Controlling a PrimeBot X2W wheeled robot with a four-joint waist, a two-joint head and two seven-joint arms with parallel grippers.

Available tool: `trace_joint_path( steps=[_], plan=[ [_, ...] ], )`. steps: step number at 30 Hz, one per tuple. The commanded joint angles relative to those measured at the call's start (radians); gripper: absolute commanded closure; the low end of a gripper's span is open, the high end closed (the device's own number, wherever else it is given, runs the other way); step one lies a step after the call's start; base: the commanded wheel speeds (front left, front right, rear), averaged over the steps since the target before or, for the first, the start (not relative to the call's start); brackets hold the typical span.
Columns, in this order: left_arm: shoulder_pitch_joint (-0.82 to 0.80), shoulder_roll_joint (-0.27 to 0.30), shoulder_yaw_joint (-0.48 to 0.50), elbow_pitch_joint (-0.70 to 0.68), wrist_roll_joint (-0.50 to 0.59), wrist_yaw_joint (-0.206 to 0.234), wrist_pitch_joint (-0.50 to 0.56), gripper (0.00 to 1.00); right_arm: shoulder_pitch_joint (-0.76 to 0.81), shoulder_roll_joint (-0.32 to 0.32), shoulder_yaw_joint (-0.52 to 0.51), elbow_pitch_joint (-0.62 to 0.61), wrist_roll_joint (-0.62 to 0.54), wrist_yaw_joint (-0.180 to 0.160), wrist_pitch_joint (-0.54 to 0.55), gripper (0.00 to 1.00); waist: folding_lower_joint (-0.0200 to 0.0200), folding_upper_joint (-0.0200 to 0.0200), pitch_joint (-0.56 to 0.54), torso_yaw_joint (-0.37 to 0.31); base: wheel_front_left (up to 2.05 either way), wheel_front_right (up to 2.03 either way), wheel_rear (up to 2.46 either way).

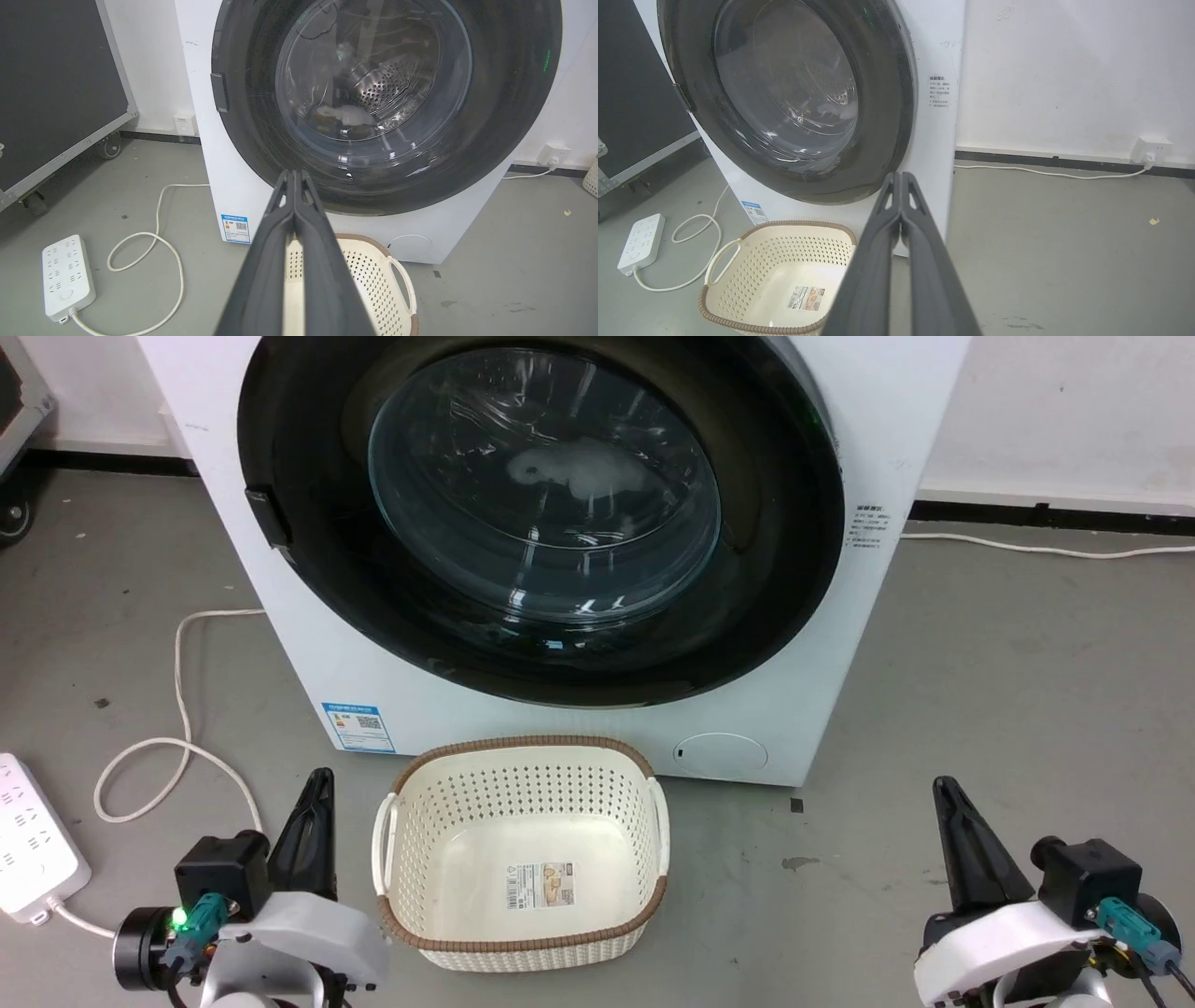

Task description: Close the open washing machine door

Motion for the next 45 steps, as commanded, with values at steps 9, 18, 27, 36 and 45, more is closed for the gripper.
trace_joint_path(
  steps=[9,18,27,36,45],
  plan=[
    [0.020,-0.022,0.013,-0.017,0.036,-0.009,0.016,1.00,0.024,-0.001,0.004,-0.025,-0.018,0.000,0.021,1.00,0.0000,0.0000,-0.003,0.008,0.00,0.00,0.00],
    [0.027,-0.037,0.021,-0.028,0.062,-0.012,0.028,1.00,0.029,-0.001,0.006,-0.042,-0.028,0.000,0.037,1.00,0.0000,0.0000,-0.005,0.015,0.00,0.00,0.00],
    [0.036,-0.054,0.030,-0.042,0.093,-0.017,0.042,1.00,0.035,-0.002,0.008,-0.062,-0.041,0.000,0.057,1.00,0.0000,0.0000,-0.008,0.024,0.00,0.00,0.00],
    [0.042,-0.067,0.036,-0.051,0.116,-0.020,0.052,1.00,0.040,-0.002,0.010,-0.076,-0.050,0.000,0.072,1.00,-0.0001,0.0000,-0.011,0.031,0.00,0.00,0.00],
    [0.050,-0.082,0.044,-0.062,0.142,-0.023,0.063,1.00,0.045,-0.002,0.012,-0.092,-0.060,0.000,0.089,1.00,-0.0001,0.0000,-0.013,0.038,0.00,0.00,0.00]
  ],
)
